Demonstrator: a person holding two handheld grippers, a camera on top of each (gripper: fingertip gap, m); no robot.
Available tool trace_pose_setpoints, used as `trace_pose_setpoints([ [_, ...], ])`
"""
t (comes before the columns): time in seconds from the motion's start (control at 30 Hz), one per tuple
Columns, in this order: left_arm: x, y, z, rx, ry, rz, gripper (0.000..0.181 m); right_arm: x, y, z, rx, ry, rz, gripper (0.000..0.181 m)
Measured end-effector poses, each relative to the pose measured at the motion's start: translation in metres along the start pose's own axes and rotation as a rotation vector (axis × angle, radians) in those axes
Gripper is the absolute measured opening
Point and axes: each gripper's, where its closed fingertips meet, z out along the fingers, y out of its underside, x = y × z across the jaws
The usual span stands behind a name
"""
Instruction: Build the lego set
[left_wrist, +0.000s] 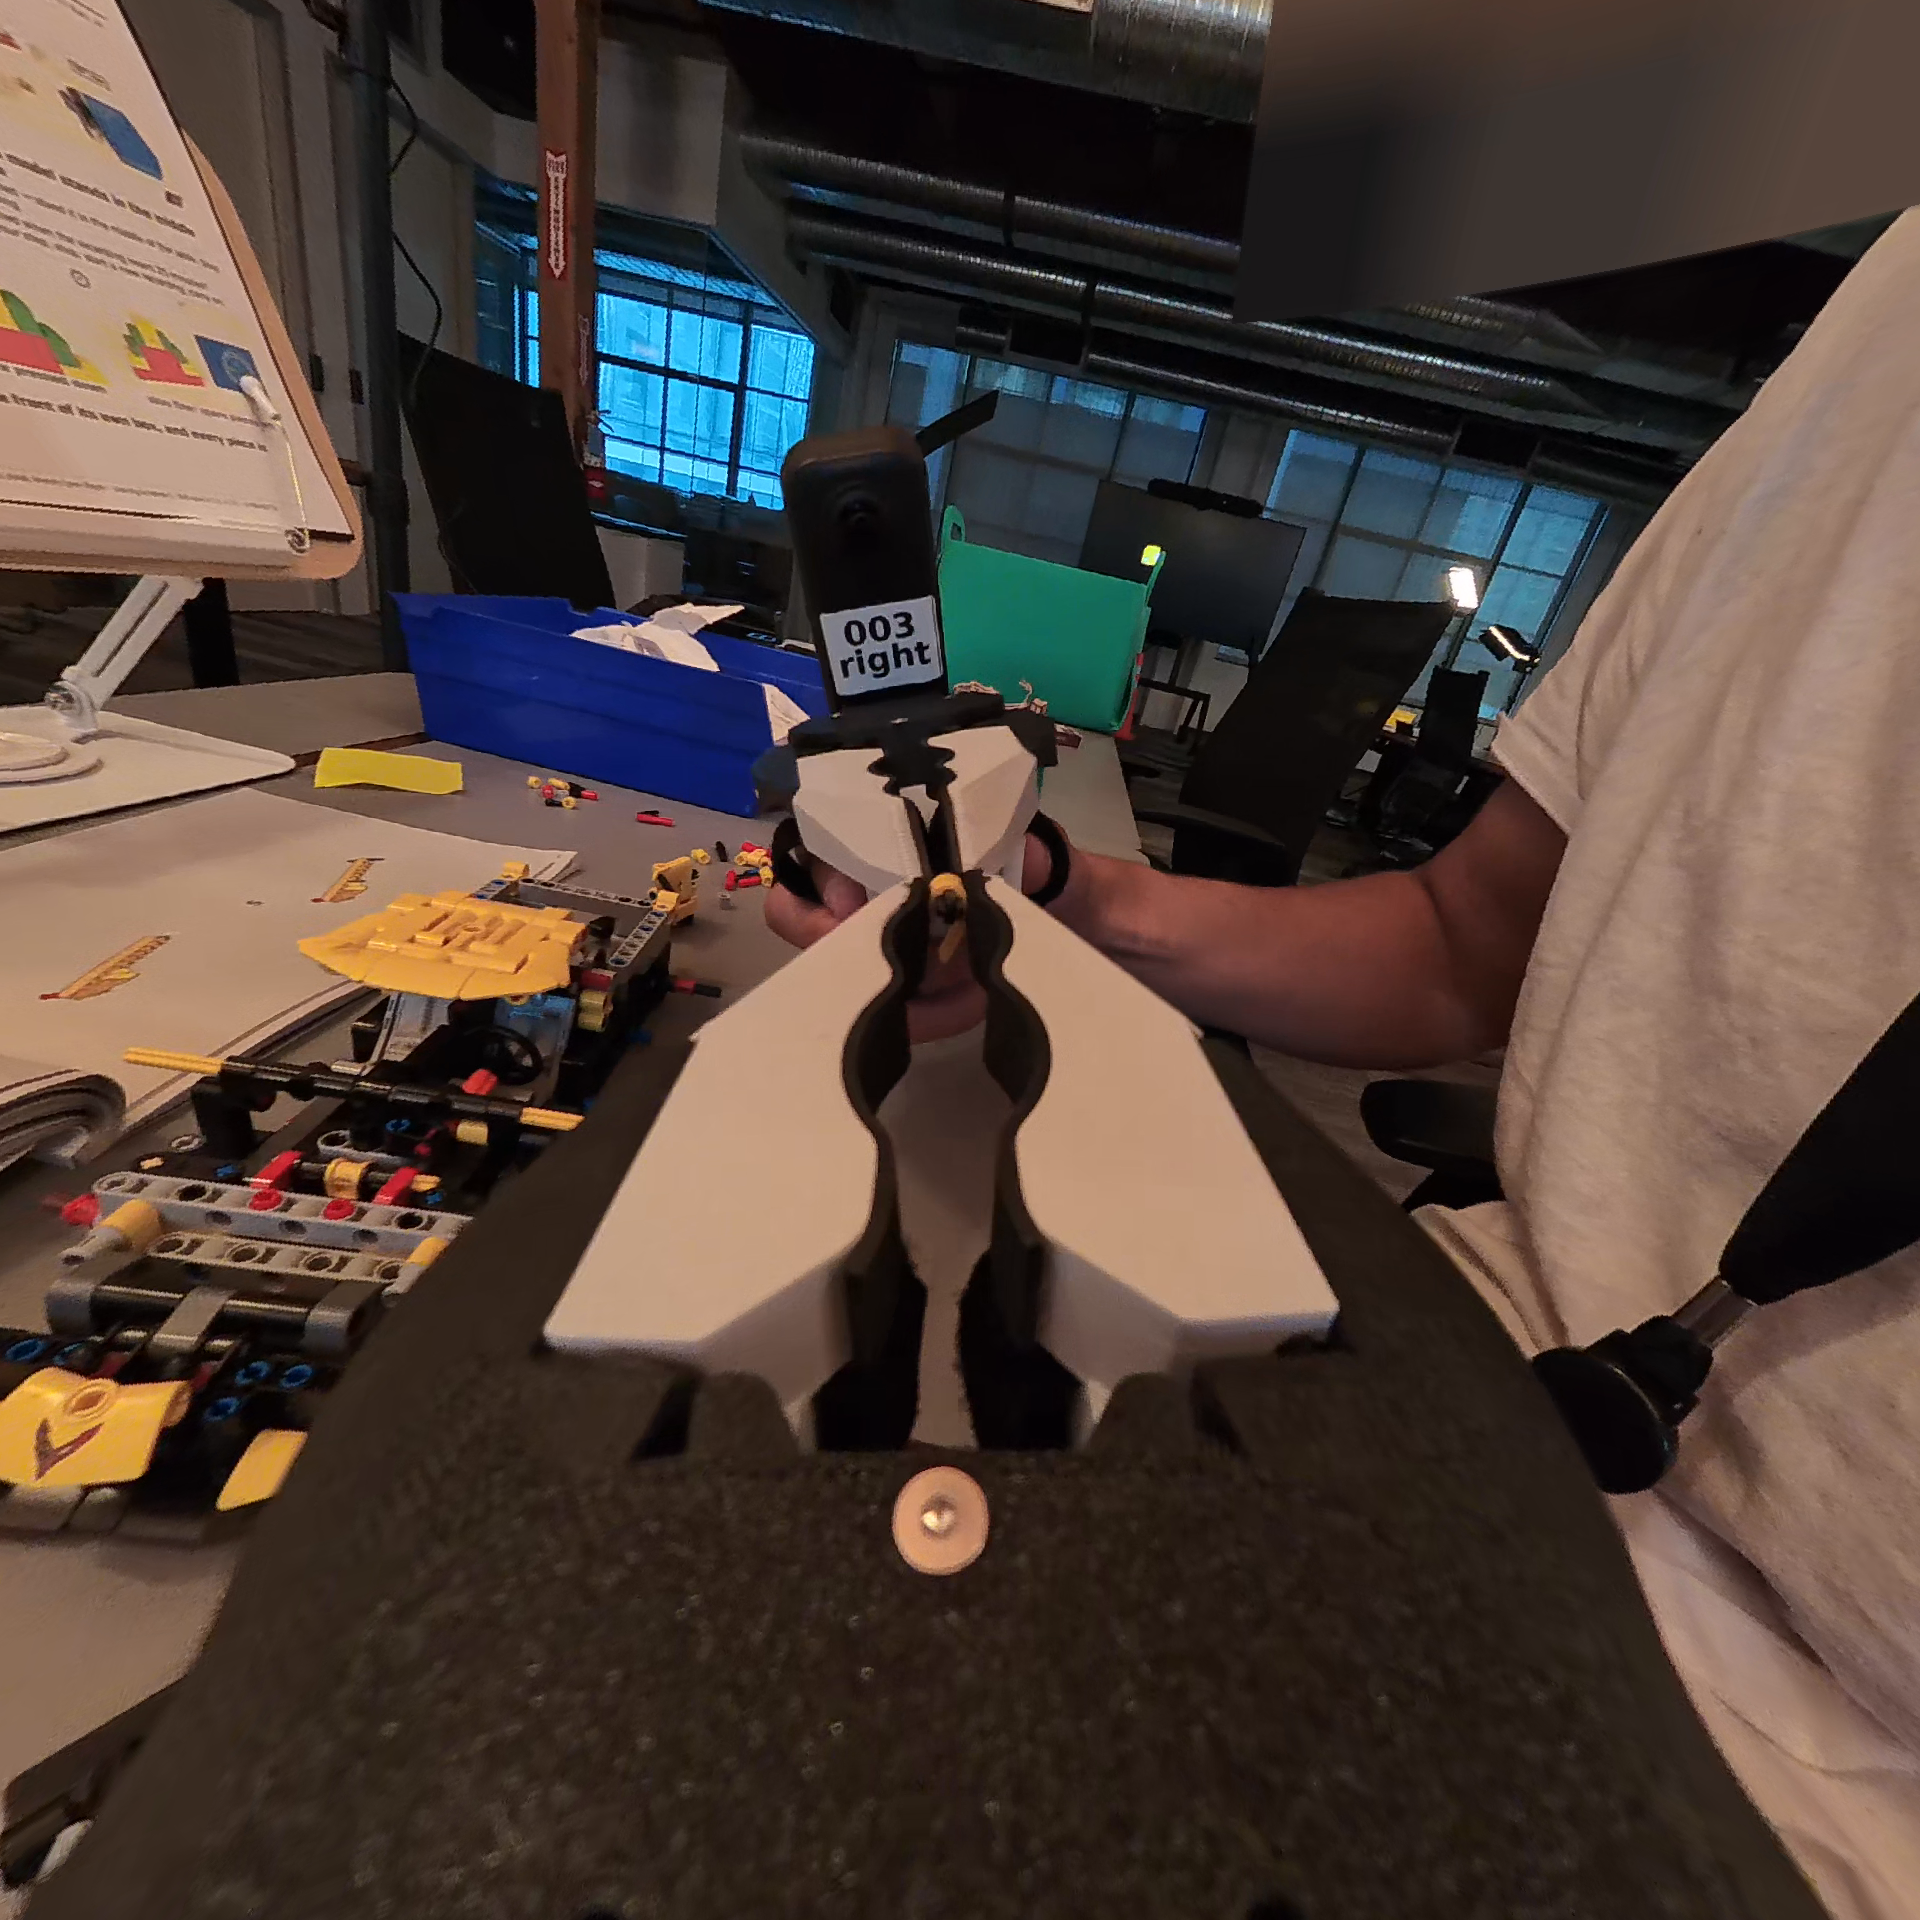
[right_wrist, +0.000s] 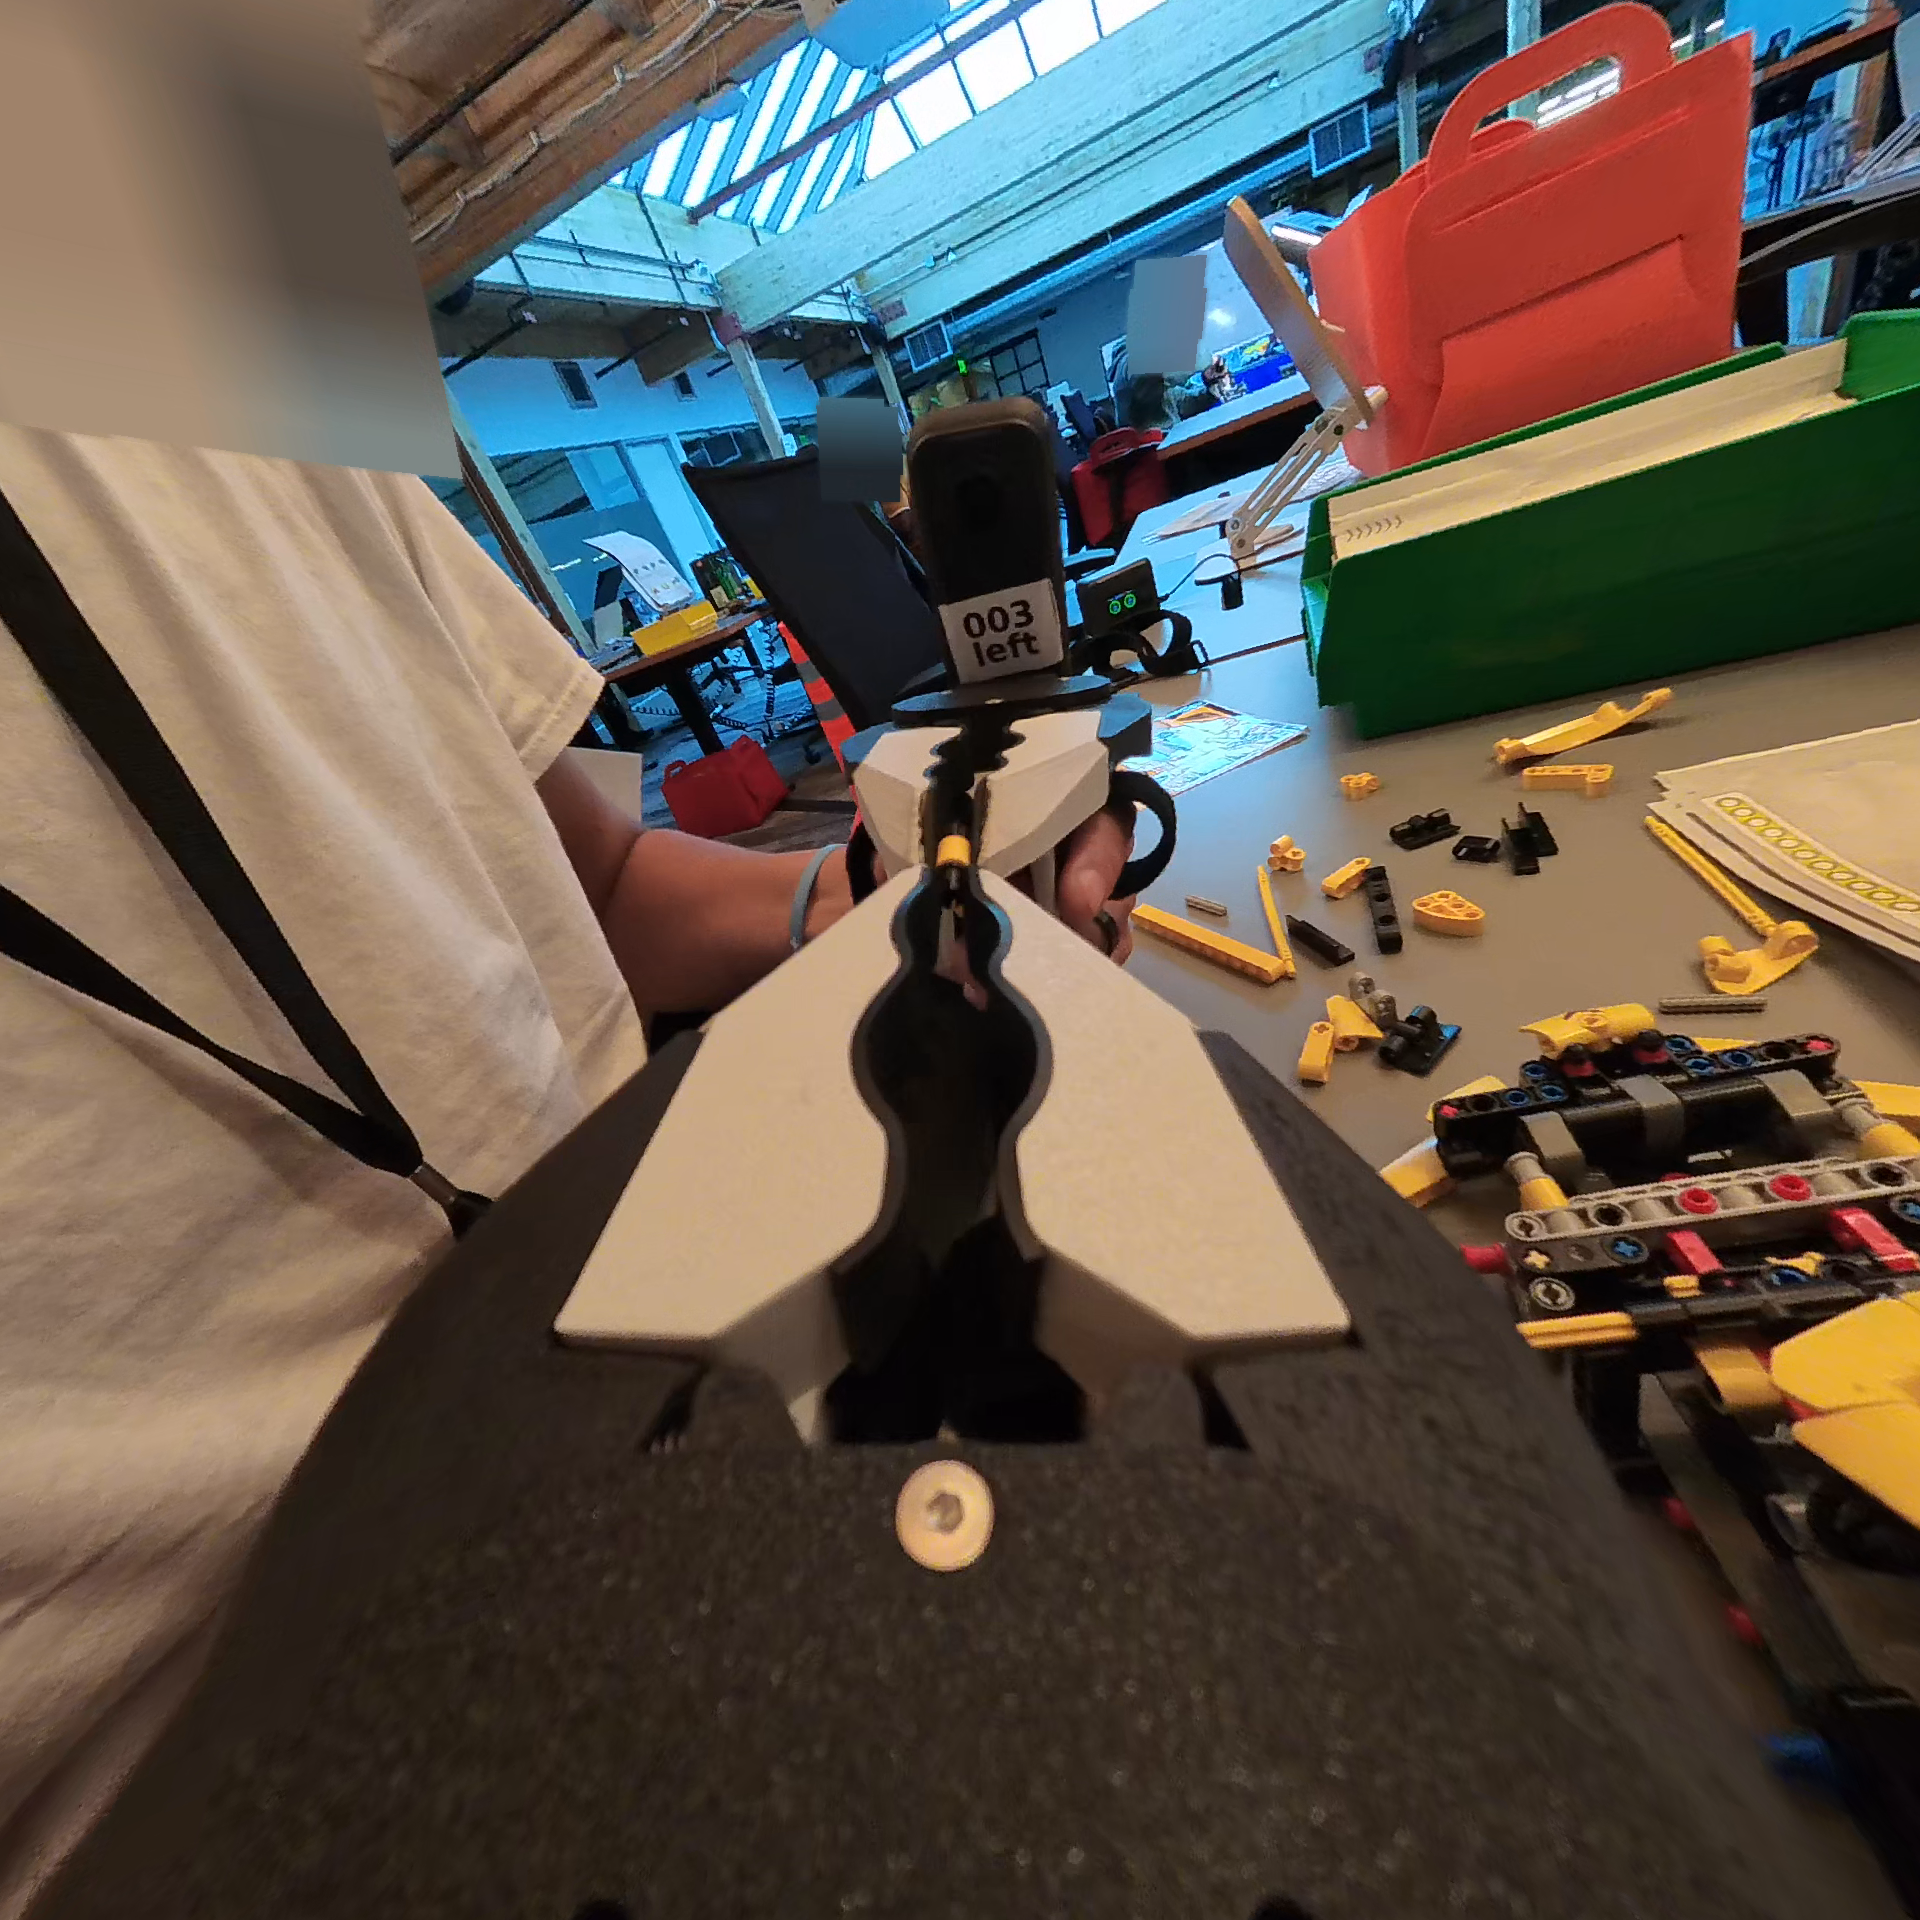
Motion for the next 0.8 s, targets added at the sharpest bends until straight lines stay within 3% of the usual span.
trace_pose_setpoints([
  [0.3, -0.012, 0.000, -0.002, 0.002, -0.026, -0.105, 0.008, 0.011, -0.002, -0.001, 0.022, 0.040, 0.045, 0.004],
  [0.37, -0.014, 0.001, -0.001, 0.000, -0.036, -0.117, 0.022, 0.018, -0.002, -0.002, 0.035, 0.061, 0.073, 0.004],
  [0.43, -0.014, 0.007, 0.001, -0.034, -0.029, -0.139, 0.025, 0.021, -0.001, -0.003, 0.040, 0.052, 0.108, 0.004],
  [0.5, -0.014, 0.011, 0.003, -0.058, -0.024, -0.145, 0.022, 0.023, -0.002, -0.003, 0.049, 0.047, 0.127, 0.004],
  [0.6, -0.020, 0.012, 0.001, -0.061, -0.055, -0.148, 0.004, 0.022, -0.001, -0.001, 0.049, 0.031, 0.139, 0.004],
  [0.8, -0.027, 0.012, -0.002, -0.052, -0.067, -0.189, 0.005, 0.025, -0.007, -0.003, 0.089, 0.032, 0.166, 0.003],
])
